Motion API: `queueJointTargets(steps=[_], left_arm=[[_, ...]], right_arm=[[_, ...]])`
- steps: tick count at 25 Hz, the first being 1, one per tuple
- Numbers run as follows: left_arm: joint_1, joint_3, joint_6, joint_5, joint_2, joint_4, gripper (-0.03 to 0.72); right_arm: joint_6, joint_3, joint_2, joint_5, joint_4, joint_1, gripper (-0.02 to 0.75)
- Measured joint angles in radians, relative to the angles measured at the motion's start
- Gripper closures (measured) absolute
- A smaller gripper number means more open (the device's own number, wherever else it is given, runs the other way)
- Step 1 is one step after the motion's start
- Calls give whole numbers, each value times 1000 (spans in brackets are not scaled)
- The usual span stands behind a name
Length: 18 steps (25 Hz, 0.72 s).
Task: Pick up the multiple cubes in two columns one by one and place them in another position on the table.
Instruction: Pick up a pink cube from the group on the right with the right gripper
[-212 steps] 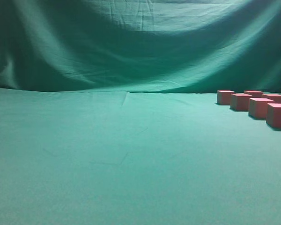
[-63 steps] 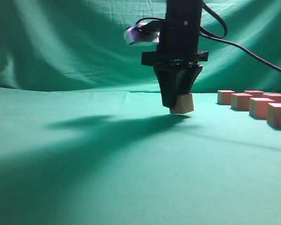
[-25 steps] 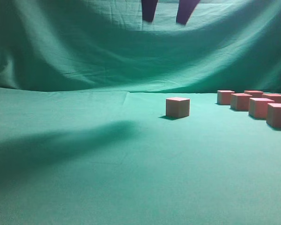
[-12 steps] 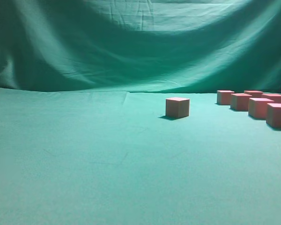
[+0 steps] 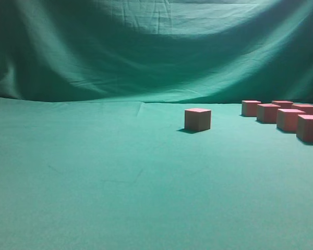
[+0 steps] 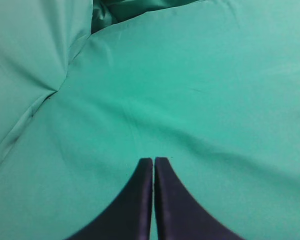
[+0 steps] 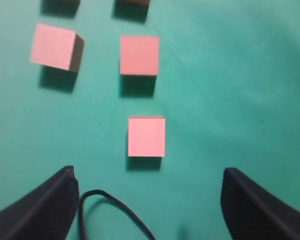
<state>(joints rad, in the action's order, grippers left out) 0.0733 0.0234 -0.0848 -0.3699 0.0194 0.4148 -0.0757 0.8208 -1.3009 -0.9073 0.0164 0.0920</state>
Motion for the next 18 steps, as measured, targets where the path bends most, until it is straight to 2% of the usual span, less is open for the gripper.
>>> queueJointTargets(steps=[7,15,18], left_arm=[[0,0,0,0,0,0,688],[0,0,0,0,0,0,688],[0,0,0,0,0,0,688]], right_arm=[[-8,-44,-161,176,6,-2,174],[-13,-44,-302,252,25,-2,174],[-13,-44,-306,264,25,-2,346]])
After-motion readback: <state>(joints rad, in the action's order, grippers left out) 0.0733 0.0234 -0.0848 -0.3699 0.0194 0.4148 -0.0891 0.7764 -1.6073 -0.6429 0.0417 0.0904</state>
